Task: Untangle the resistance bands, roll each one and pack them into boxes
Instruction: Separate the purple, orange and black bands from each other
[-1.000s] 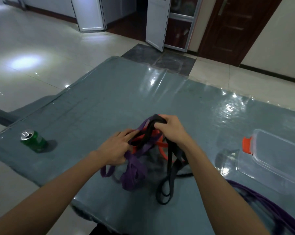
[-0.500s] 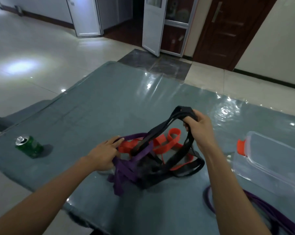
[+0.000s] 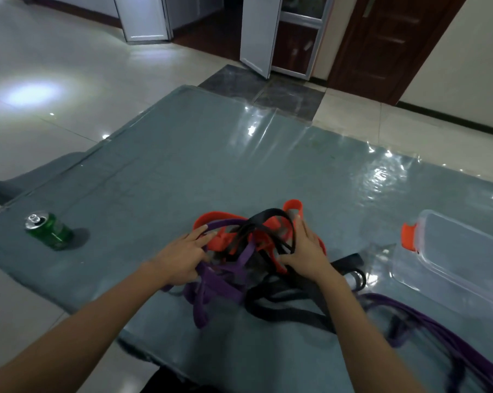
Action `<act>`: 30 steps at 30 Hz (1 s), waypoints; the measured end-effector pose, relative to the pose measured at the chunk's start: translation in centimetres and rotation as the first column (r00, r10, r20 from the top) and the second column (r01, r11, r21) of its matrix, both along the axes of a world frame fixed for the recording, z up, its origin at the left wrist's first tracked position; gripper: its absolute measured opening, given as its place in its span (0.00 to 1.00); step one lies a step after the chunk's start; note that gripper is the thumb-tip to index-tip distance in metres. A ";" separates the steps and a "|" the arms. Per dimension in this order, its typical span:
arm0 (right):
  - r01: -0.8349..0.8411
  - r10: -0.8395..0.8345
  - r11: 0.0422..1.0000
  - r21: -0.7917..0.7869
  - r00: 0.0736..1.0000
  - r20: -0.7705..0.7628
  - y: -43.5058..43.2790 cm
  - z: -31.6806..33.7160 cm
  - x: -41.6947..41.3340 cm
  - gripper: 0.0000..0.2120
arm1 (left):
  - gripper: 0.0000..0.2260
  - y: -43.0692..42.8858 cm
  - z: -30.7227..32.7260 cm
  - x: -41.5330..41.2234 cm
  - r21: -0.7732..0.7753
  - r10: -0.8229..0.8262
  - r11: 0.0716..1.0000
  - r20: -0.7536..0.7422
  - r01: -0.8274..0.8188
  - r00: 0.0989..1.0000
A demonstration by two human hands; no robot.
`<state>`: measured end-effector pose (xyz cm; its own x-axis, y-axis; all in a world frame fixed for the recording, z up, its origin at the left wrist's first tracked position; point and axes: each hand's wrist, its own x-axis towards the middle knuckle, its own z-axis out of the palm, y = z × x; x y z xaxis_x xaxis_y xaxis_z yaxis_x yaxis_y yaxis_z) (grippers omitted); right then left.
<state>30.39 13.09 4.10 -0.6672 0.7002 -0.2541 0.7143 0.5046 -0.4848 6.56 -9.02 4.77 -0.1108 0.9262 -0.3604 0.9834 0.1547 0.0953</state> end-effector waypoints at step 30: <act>-0.211 0.139 0.956 0.207 0.939 0.315 -2.7 3.0 -9.0 0.11 | 0.18 0.0 -0.4 -0.7 0.163 -0.050 0.985 -0.046 0.057 0.998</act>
